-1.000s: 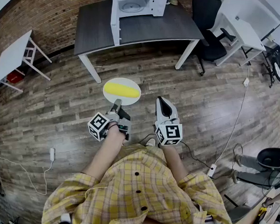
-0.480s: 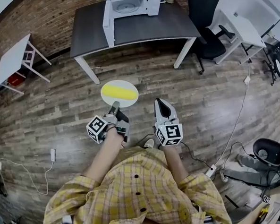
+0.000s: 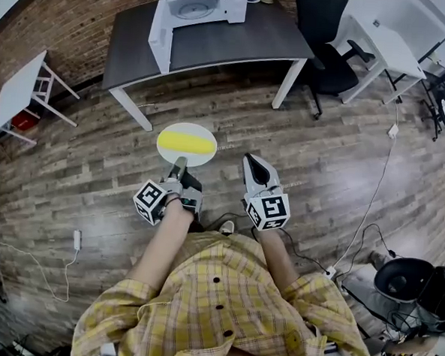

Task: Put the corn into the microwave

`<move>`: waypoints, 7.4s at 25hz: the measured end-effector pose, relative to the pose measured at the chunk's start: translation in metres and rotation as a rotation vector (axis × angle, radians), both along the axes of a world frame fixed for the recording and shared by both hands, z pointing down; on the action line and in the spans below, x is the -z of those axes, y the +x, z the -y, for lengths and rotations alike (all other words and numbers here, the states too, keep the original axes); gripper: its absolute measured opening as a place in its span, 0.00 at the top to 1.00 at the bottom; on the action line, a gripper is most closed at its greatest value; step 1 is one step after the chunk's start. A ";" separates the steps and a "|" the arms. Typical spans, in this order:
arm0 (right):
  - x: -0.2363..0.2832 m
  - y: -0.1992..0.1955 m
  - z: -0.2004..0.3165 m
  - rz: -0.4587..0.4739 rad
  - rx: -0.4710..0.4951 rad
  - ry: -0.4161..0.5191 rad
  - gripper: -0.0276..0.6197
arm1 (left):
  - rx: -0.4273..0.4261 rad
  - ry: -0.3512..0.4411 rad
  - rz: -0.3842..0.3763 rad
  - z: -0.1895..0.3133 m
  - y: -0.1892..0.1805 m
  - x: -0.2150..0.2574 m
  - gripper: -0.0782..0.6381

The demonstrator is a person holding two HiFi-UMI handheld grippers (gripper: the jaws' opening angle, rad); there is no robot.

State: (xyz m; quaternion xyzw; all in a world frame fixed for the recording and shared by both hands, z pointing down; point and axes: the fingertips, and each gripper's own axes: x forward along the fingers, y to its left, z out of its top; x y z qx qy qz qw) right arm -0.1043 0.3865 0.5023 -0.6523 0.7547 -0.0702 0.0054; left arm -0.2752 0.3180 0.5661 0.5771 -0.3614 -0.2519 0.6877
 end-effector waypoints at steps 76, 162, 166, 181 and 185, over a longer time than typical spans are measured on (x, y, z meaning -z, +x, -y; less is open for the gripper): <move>0.008 0.199 0.527 -0.004 0.055 0.028 0.96 | 0.095 -0.022 -0.014 0.495 0.203 -0.010 0.87; -0.040 0.277 0.717 -0.081 0.303 -0.050 0.96 | 0.355 -0.150 0.095 0.806 0.293 -0.156 0.87; -0.042 0.280 0.716 -0.079 0.296 -0.053 0.96 | 0.348 -0.153 0.100 0.812 0.296 -0.156 0.87; -0.043 0.291 0.717 -0.067 0.283 -0.053 0.96 | 0.370 -0.155 0.082 0.830 0.299 -0.152 0.85; -0.044 0.296 0.718 -0.062 0.270 -0.055 0.96 | 0.362 -0.160 0.095 0.832 0.300 -0.153 0.85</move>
